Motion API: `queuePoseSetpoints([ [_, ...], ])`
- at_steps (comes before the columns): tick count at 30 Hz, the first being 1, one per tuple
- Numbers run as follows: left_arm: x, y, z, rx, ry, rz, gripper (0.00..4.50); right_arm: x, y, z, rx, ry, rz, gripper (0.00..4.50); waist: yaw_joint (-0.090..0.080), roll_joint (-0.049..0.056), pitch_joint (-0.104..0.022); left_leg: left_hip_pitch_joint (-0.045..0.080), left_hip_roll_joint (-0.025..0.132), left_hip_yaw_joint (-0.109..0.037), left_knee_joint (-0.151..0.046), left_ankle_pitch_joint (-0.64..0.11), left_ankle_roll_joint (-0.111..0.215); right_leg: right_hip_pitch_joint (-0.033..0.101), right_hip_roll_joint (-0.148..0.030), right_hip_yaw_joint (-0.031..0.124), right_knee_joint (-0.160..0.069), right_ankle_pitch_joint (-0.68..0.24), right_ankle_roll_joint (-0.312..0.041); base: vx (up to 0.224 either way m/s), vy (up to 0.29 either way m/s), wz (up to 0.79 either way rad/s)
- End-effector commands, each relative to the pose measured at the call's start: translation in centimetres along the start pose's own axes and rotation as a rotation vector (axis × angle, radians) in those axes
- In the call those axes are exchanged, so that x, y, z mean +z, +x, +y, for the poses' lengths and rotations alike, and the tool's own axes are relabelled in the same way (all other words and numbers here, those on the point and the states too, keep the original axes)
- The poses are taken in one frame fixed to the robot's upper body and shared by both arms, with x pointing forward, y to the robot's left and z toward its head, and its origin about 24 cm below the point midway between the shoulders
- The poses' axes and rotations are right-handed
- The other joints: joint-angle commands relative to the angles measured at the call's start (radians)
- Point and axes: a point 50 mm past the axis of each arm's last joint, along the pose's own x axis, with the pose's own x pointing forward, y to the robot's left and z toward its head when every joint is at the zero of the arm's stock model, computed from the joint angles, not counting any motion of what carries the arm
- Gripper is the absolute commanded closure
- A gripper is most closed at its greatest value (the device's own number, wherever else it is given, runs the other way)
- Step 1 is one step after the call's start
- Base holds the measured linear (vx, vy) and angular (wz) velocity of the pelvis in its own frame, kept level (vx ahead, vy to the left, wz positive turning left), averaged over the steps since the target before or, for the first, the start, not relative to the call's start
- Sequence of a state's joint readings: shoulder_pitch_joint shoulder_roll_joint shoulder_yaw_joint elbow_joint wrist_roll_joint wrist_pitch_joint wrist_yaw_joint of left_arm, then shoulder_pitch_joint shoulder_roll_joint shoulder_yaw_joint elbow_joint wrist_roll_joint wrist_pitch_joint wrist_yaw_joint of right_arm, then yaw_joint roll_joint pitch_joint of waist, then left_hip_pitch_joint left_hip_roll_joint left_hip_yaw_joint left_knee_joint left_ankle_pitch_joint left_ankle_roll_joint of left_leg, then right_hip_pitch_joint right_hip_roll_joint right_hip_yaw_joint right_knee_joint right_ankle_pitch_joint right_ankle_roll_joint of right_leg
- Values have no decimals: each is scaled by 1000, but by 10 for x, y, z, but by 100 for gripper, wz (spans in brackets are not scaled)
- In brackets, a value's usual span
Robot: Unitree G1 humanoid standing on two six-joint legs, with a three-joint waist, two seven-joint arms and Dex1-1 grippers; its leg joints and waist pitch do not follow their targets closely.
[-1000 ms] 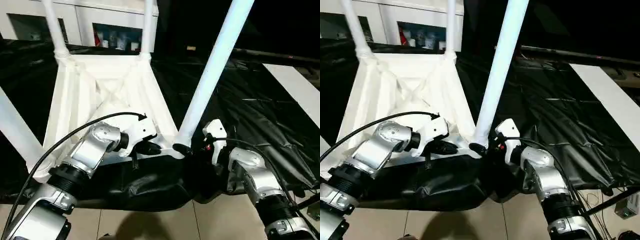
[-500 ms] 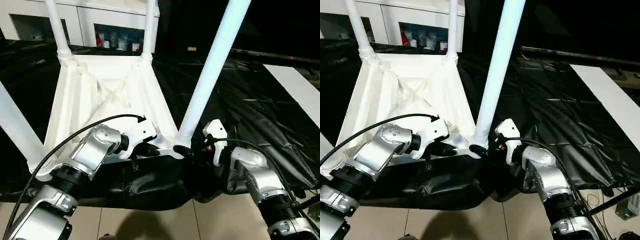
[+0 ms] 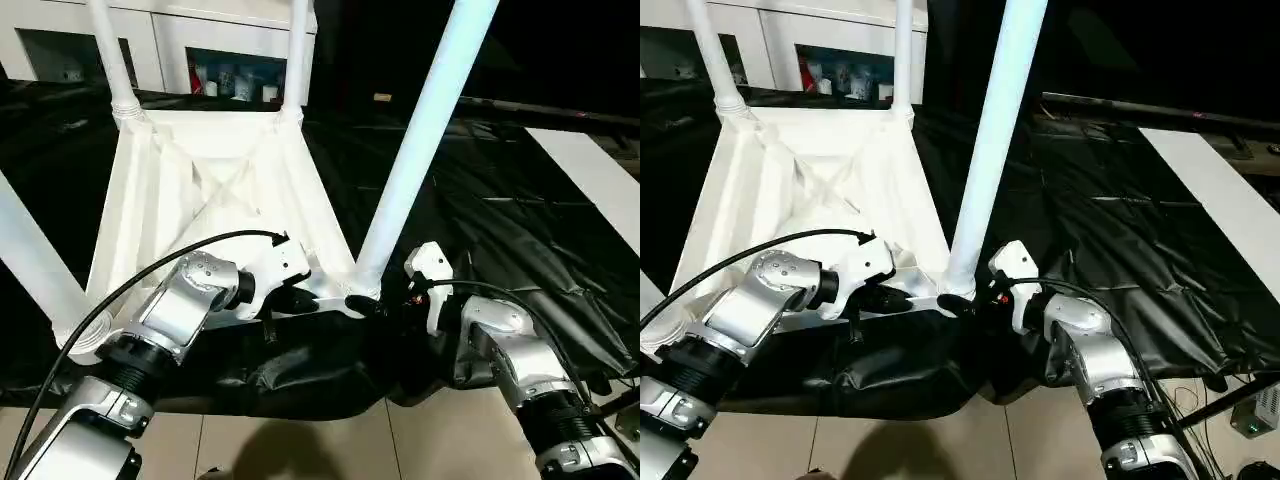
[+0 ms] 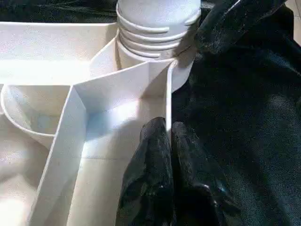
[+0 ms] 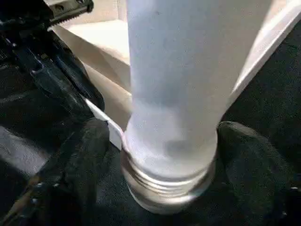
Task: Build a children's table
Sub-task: Rotate leg to tighten
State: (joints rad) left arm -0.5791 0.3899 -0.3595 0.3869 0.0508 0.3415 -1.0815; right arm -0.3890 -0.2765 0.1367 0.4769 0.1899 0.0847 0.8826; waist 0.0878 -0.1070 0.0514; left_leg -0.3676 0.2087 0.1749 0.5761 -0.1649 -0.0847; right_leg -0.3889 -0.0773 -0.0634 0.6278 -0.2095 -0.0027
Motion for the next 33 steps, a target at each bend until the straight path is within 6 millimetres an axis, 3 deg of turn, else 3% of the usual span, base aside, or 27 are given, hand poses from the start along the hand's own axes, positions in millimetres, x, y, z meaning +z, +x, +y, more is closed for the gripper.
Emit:
queuePoseSetpoints([
  [1,-12,8,-10,-54,-57,-4,450,1,-2,-3,0,8,-1,107,-1,4,-54,9,28,-2,-68,-212,7,34,-63,47,-85,-211,-174,0,0,0],
  [8,-13,7,-11,-61,-57,1,450,-1,-1,-3,-1,25,1,170,0,2,-53,10,29,-3,-68,-216,5,34,-65,47,-86,-234,-167,0,0,0],
  [17,-12,10,-12,-48,-68,-16,450,-8,1,0,-12,39,8,185,-1,3,-54,10,28,-2,-68,-209,6,34,-64,47,-84,-216,-171,0,0,0],
  [20,-6,21,-10,21,-105,-48,450,-19,7,-5,-174,74,25,186,-4,3,-49,11,28,-1,-71,-232,-5,28,-66,47,-91,-267,-165,0,0,0],
  [22,-2,30,-10,47,-125,-61,450,-25,10,-8,-269,92,41,186,-10,2,-49,11,27,-6,-73,-275,-25,28,-69,45,-99,-359,-142,0,0,0],
  [26,11,50,-4,187,-199,-92,450,-28,21,-14,-473,183,22,186,-15,2,-48,17,26,-9,-72,-323,-28,19,-70,46,-110,-430,-113,0,0,0],
  [29,17,64,4,320,-229,-69,450,-20,36,-18,-613,261,-9,187,-23,5,-54,16,25,-13,-72,-333,-41,19,-67,44,-108,-415,-104,0,0,0],
  [33,17,65,9,363,-197,-33,450,-11,48,-14,-588,231,-30,187,-24,4,-55,11,22,-9,-71,-312,-21,21,-66,45,-108,-352,-106,0,0,0],
])
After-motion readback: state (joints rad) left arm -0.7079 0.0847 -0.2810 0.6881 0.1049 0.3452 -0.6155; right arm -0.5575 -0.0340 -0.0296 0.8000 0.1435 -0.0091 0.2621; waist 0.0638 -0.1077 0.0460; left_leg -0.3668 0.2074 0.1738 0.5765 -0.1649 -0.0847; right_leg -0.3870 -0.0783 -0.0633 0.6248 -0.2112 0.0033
